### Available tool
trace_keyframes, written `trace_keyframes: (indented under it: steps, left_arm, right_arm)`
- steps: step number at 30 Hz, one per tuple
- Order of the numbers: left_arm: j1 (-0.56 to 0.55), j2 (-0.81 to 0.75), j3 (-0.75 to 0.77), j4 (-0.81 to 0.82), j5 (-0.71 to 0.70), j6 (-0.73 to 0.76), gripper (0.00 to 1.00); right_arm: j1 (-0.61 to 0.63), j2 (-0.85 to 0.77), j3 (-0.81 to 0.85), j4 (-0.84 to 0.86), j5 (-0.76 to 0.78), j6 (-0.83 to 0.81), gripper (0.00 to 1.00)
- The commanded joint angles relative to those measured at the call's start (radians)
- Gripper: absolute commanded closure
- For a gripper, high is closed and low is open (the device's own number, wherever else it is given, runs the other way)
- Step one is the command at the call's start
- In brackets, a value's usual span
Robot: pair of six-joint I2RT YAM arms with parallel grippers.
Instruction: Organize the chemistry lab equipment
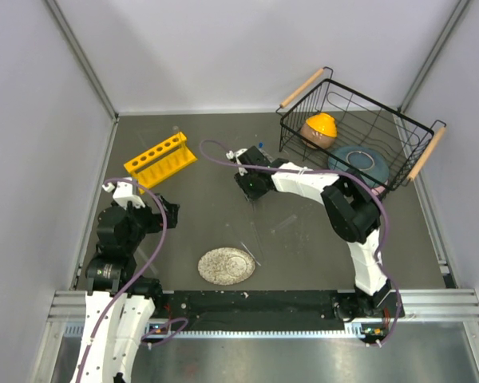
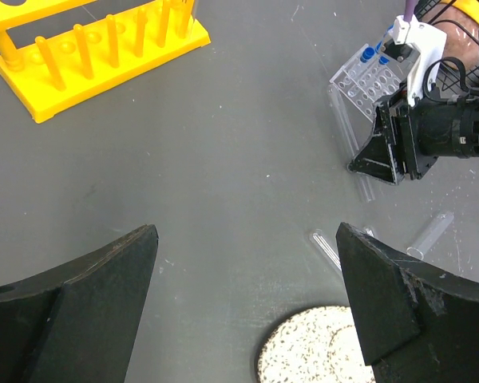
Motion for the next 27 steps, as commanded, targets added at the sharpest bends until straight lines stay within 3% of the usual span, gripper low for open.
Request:
trace_keyframes:
  steps: [1, 6, 11, 18, 23, 24, 27]
  left_arm:
    - [0.003, -0.015, 0.004, 0.024, -0.011, 0.006, 0.01]
    - [0.003, -0.011, 0.004, 0.027, 0.007, 0.009, 0.01]
    - [0.003, 0.002, 0.002, 0.034, 0.071, 0.018, 0.01]
    - [0.003, 0.050, -0.001, 0.063, 0.174, -0.050, 0.01]
    - [0.003, 0.084, -0.111, 0.331, 0.419, -0.401, 0.01]
    - [0.003, 0.082, -0.153, 0.469, 0.461, -0.463, 0.01]
    - [0.003, 0.084, -0.209, 0.678, 0.481, -0.664, 0.01]
  right_arm:
    - [0.010, 0.029, 0.047, 0.016, 0.033, 0.005, 0.67]
    - [0.010, 0.046, 0.068, 0.017, 0.017, -0.012, 0.81]
    - [0.007, 0.017, 0.079, 0.022, -0.086, -0.047, 0.84]
    - [0.007, -0.172, -0.013, 0.051, -0.253, -0.067, 0.85]
    - [0.008, -0.382, -0.141, 0.094, -0.439, -0.055, 0.85]
    - [0.007, -0.407, -0.163, 0.103, -0.469, -0.048, 0.85]
    - [0.008, -0.499, -0.250, 0.151, -0.593, -0.007, 0.85]
